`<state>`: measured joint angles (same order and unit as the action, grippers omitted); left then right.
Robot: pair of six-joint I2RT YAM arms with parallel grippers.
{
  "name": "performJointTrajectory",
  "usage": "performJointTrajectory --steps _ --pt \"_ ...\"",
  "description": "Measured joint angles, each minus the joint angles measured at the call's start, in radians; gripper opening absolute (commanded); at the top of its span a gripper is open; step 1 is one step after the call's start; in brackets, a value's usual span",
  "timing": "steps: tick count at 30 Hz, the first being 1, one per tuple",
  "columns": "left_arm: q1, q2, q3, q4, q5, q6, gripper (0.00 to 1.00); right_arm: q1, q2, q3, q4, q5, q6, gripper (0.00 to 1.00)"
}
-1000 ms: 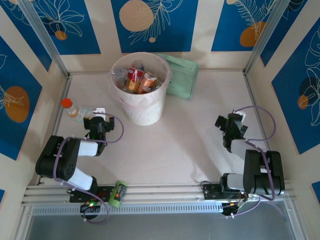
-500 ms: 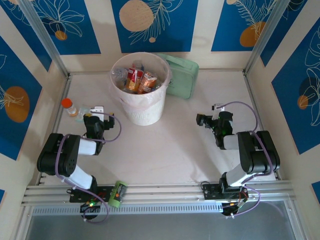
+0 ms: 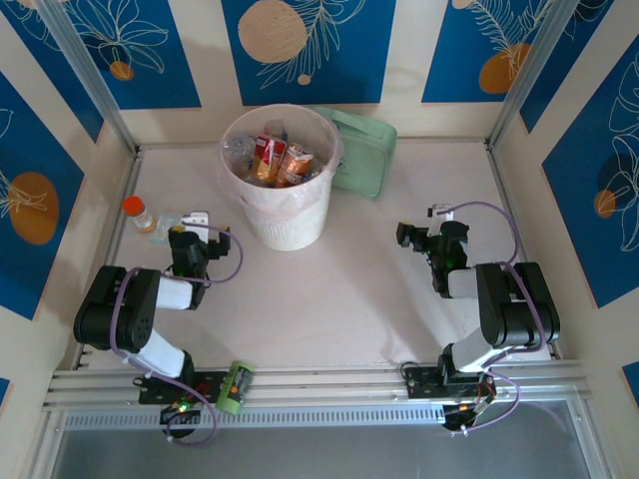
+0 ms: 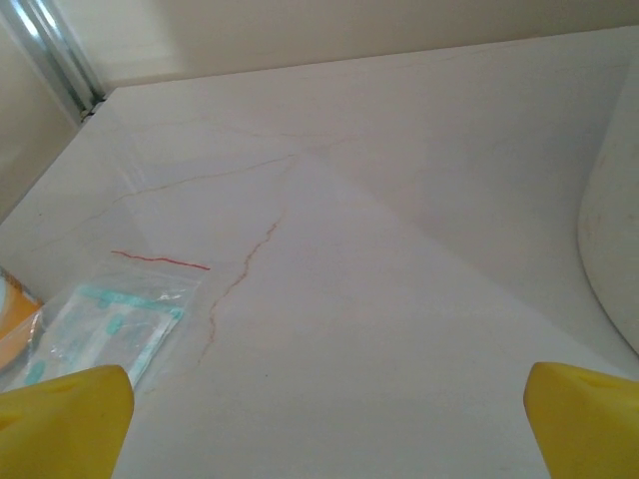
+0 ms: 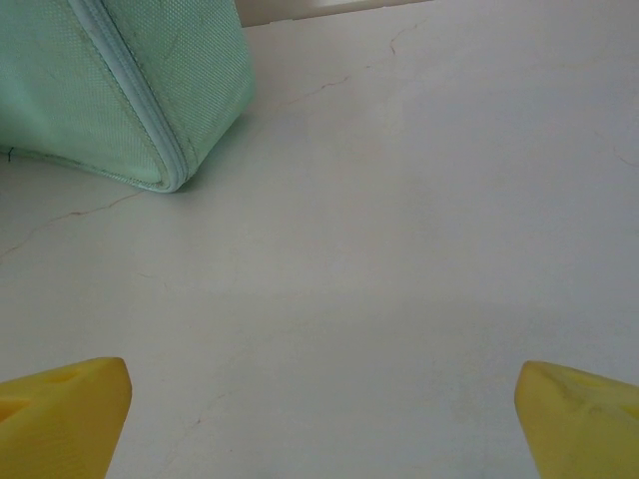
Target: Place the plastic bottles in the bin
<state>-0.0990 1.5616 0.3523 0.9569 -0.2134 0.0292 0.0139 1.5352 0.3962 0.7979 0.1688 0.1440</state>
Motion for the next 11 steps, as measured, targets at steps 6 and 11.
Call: performJointTrajectory --steps 6,11 --pt "0.000 0.000 0.000 -0.001 0.039 0.006 1.00 -0.001 0.000 0.001 -0.002 -0.001 0.000 0.99" --pt "0.000 0.000 0.000 -0.005 0.053 0.006 1.00 -0.005 0.000 0.002 -0.004 -0.009 -0.003 0.99"
